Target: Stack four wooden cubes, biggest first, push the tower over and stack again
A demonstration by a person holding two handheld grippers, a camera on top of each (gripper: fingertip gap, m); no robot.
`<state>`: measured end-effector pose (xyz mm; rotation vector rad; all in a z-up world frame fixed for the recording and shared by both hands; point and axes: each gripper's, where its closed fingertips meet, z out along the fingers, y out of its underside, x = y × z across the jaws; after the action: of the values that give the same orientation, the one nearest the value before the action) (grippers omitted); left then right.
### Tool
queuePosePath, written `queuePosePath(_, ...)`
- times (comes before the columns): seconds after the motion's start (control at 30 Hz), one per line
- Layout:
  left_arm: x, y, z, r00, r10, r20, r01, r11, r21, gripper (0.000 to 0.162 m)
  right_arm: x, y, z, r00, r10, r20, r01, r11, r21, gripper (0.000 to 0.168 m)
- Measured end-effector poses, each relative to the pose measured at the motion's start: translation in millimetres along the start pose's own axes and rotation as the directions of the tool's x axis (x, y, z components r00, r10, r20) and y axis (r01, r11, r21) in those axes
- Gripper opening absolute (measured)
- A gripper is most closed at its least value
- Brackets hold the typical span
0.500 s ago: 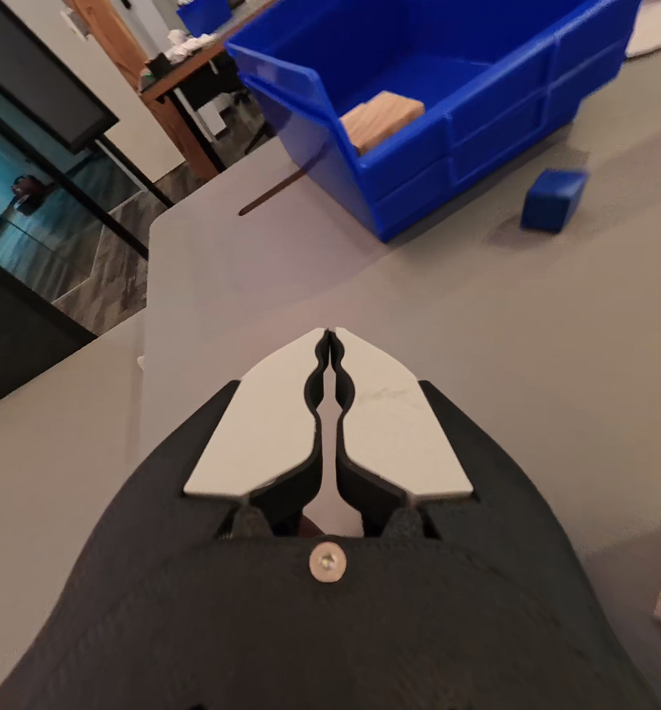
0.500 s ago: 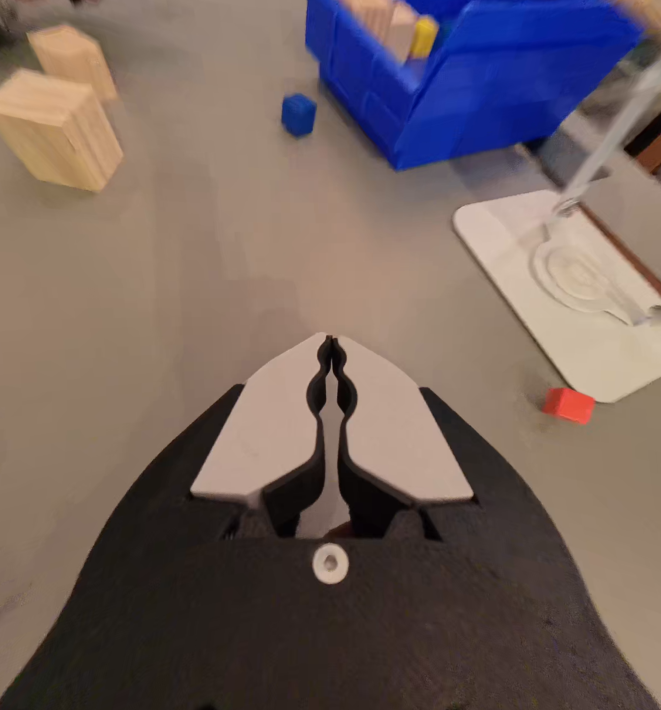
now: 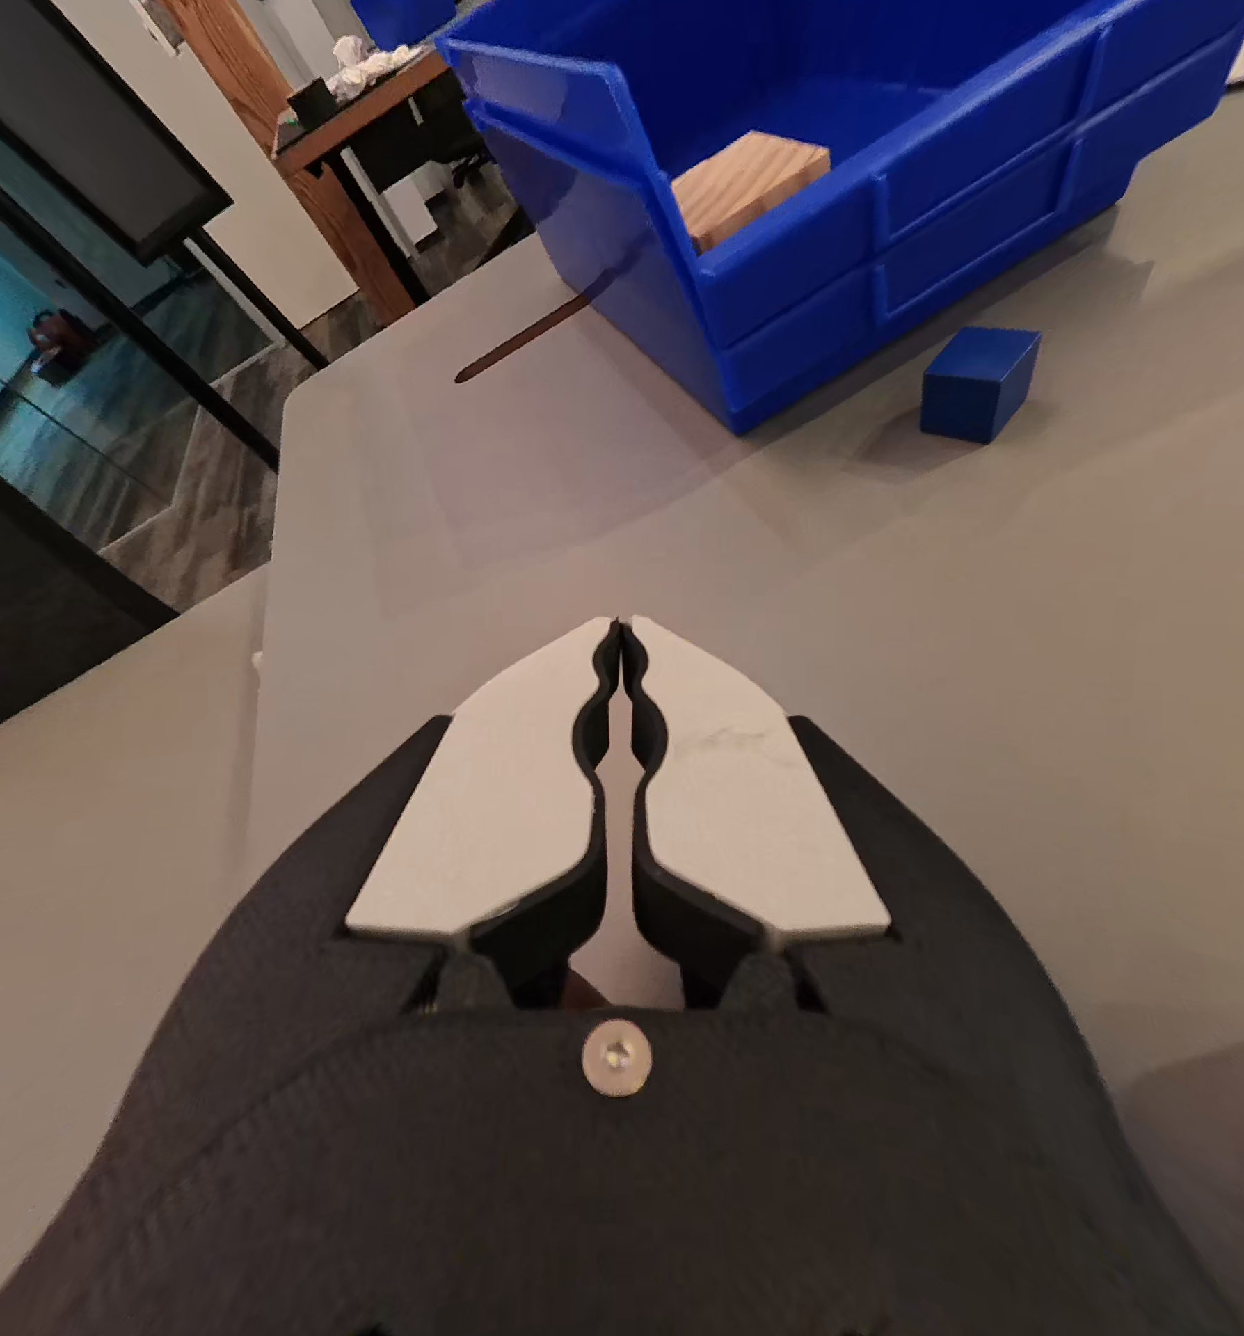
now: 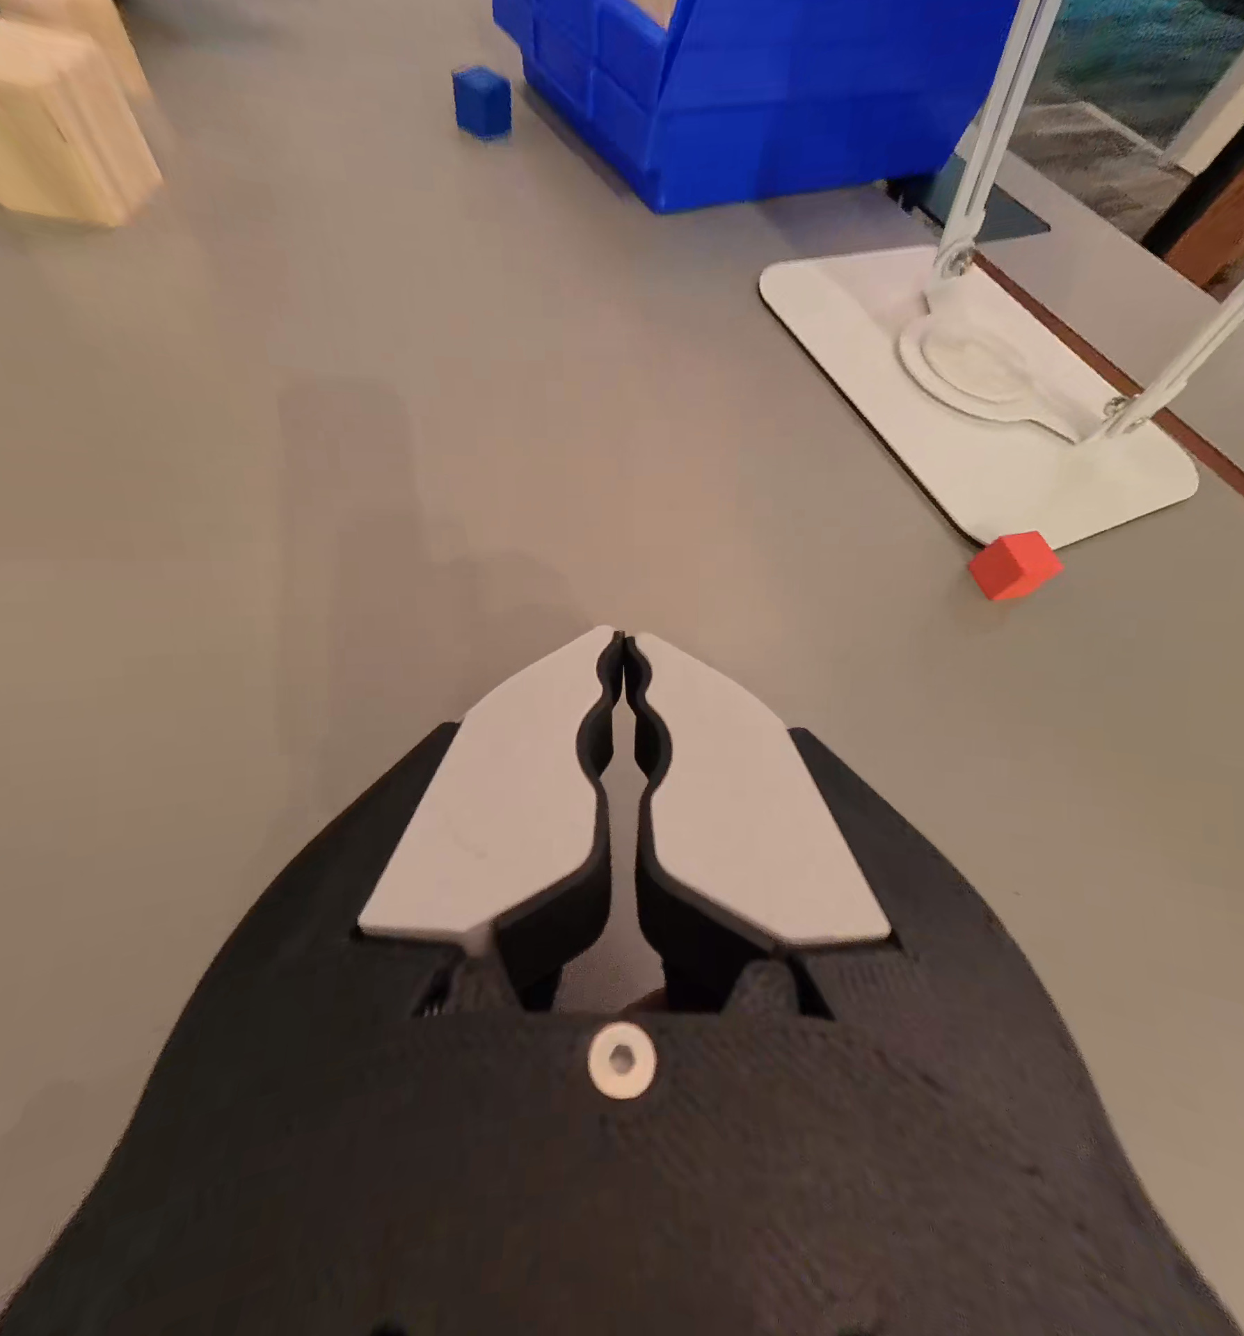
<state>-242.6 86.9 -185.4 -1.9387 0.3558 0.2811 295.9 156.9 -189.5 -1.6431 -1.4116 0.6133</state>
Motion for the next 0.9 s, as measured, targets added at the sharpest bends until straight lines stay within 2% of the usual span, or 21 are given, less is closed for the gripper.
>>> queuePosePath(0.13,19.5,-17.0,-22.9,0.992,-0.007,-0.122,0.019,0.995,0.101,0.001,-6.3,10.7,6.5,0.998,-0.064,0.005,0.065,0.996,-0.057,0.0)
queuePosePath(0.17,26.1,-22.9,-31.5,0.985,0.002,-0.173,0.02,0.992,0.124,0.009,-8.0,12.2,7.2,0.998,-0.065,0.014,0.066,0.996,-0.06,0.0)
queuePosePath(0.23,34.2,-32.5,-47.6,0.972,-0.019,-0.234,0.051,0.99,0.131,0.043,-9.7,14.8,8.5,0.998,-0.058,0.029,0.06,0.996,-0.067,0.0)
queuePosePath(0.27,41.9,-38.4,-56.7,0.964,-0.017,-0.266,0.055,0.989,0.137,0.053,-11.5,15.5,9.5,0.998,-0.053,0.041,0.055,0.996,-0.068,0.0)
queuePosePath(0.33,64.7,-46.9,-74.8,0.947,0.02,-0.32,0.021,0.992,0.126,0.066,-15.4,17.8,12.2,0.997,-0.051,0.062,0.056,0.995,-0.078,0.0)
queuePosePath(0.43,114.7,-50.0,-96.8,0.912,0.085,-0.402,-0.082,0.996,0.025,0.082,-19.1,21.0,14.5,0.995,-0.069,0.073,0.076,0.992,-0.096,0.0)
queuePosePath(0.53,175.0,-37.4,-112.2,0.865,0.097,-0.493,-0.173,0.979,-0.111,0.084,-21.5,22.0,15.5,0.994,-0.082,0.079,0.09,0.991,-0.102,0.0)
queuePosePath(0.67,229.9,-8.5,-111.9,0.842,0.092,-0.531,-0.261,0.932,-0.253,0.083,-25.4,22.4,16.1,0.991,-0.098,0.091,0.108,0.989,-0.105,0.0)
queuePosePath(0.73,236.0,-3.6,-100.2,0.859,0.081,-0.506,-0.249,0.929,-0.273,0.069,-27.1,22.4,16.2,0.99,-0.11,0.093,0.119,0.987,-0.107,0.0)
queuePosePath(0.8,239.9,-8.5,-90.4,0.863,0.009,-0.505,-0.169,0.947,-0.273,0.066,-27.8,22.3,15.7,0.989,-0.116,0.091,0.126,0.986,-0.109,0.0)
queuePosePath(0.9,245.5,-16.3,-78.8,0.868,0.01,-0.496,-0.16,0.952,-0.261,0.066,-26.9,22.3,14.2,0.989,-0.115,0.089,0.125,0.986,-0.107,0.0)
